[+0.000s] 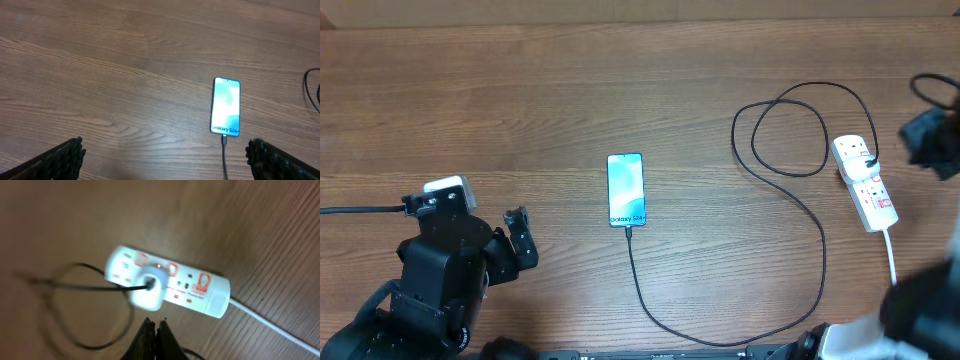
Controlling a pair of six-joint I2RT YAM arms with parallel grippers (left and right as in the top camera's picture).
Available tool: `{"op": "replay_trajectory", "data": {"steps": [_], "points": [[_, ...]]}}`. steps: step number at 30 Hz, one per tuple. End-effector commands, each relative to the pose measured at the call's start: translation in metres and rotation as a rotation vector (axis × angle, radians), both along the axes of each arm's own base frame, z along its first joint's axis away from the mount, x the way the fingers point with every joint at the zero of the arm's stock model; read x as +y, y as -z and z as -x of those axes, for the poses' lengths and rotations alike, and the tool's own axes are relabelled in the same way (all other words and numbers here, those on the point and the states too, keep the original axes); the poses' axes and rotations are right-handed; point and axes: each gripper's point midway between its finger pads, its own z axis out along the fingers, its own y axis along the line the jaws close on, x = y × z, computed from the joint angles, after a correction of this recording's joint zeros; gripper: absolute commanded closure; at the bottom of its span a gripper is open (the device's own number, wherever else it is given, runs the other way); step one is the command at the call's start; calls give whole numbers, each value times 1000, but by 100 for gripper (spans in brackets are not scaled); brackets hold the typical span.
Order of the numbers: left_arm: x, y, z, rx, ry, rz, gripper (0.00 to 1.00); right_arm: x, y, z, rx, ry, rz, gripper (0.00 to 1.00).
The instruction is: Plug charger to phone and switch on socket
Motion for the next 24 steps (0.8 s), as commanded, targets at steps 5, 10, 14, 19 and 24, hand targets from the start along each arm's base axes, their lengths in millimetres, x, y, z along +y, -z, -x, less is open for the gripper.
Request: {"op": "replay_trajectory", "data": {"steps": [5,10,14,19,24], "points": [[-2,1,-1,2,3,7,0,62,-216,18,-763,-178,144,96],[-2,1,-1,3,4,7,0,117,-378,70,-1345,-356,353,96],[-3,2,-1,4,6,10,0,145,-449,125,-1613,-411,522,90],[-3,2,-1,4,6,10,1,161,-451,156,-1623,-435,577,80],[-3,2,-1,4,6,10,0,180,-412,161,-1472,-560,579,75]]}}
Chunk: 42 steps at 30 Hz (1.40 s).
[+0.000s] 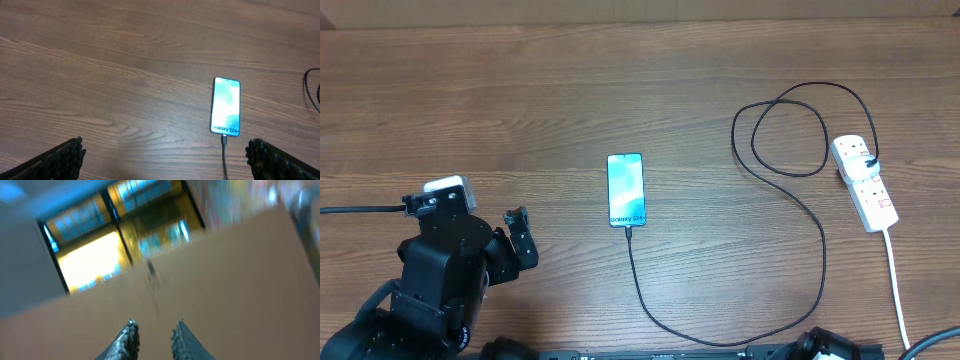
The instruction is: Plug charger to phone and switch on socket
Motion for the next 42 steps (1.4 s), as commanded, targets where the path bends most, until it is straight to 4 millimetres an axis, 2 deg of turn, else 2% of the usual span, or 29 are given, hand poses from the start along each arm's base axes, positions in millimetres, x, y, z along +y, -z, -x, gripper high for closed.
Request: {"op": "replay_trajectory", "data": {"steps": [1,3,4,8,11,12,15,20,24,42], "points": [[-3,1,-1,3,6,10,0,13,15,5,37,-18,109,75],[-3,1,-1,3,6,10,0,18,9,23,-14,-9,135,72],[-3,1,-1,3,6,10,0,19,7,31,-34,4,138,67],[-3,1,-1,3,6,10,1,29,-1,77,-121,4,151,45],[-3,1,-1,3,6,10,0,39,-5,113,-196,-3,218,22],[-3,1,-1,3,6,10,0,43,-6,130,-231,-9,237,14],[-3,1,-1,3,6,10,0,49,-6,176,-324,-22,243,0],[-3,1,-1,3,6,10,1,37,2,254,-475,67,189,0],[-3,1,-1,3,6,10,0,24,12,297,-559,135,149,0],[-3,1,-1,3,6,10,0,22,42,378,-729,147,159,0]]}}
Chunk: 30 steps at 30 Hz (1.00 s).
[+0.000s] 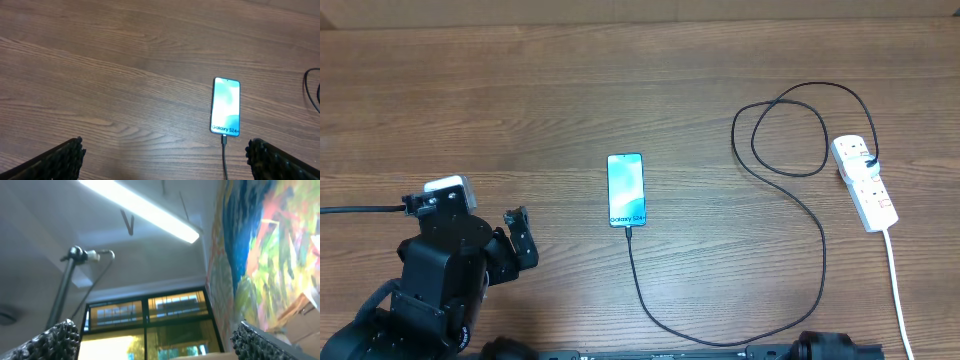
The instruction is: Plug charger to phone and switch on socket
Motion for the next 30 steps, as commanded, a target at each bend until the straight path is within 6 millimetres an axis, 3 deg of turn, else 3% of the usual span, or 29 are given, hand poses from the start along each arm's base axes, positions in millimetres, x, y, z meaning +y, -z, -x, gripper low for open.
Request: {"op": "replay_trajectory", "data": {"steps": [1,9,12,24,27,30], "points": [[-3,1,-1,3,5,10,0,-5,6,17,-37,4,-15,0],[-3,1,-1,3,5,10,0,-8,1,19,-76,-14,-25,0],[-3,1,-1,3,5,10,1,-9,-7,6,-111,-14,-23,0],[-3,1,-1,3,5,10,1,-12,4,-117,-31,-12,-18,0],[-3,1,-1,3,5,10,0,-15,22,-161,39,-11,-24,0],[-3,1,-1,3,5,10,0,-17,54,-216,189,-13,-27,0]]}}
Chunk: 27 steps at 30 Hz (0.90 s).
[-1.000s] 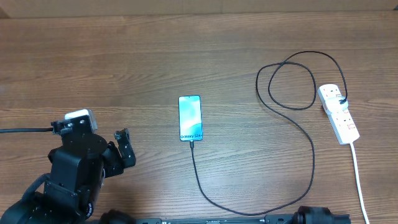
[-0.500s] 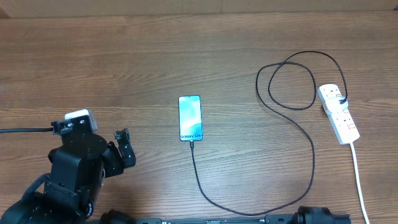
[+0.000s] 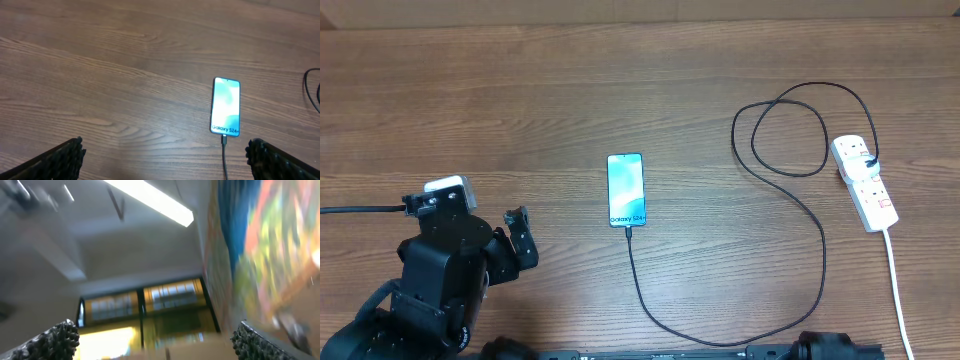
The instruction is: Plug charger to phone and switch on socket
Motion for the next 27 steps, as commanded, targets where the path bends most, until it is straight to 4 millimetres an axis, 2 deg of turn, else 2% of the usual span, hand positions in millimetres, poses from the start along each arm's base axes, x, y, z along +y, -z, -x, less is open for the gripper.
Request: {"op": "replay_trajectory", "data": {"steps": [1,4,8,12,18,27], "points": [[-3,1,-1,3,5,9,1,-1,35,-54,147,-7,-3,0],[-3,1,-1,3,5,9,0,-4,78,-105,294,-8,-11,0],[-3,1,-1,3,5,9,0,-7,142,-163,466,-47,-63,0],[-3,1,-1,3,5,9,0,-10,200,-201,591,-89,-132,0],[-3,1,-1,3,5,9,0,-11,271,-235,706,-86,-146,0],[-3,1,-1,3,5,9,0,-12,336,-253,856,-78,-161,0]]}}
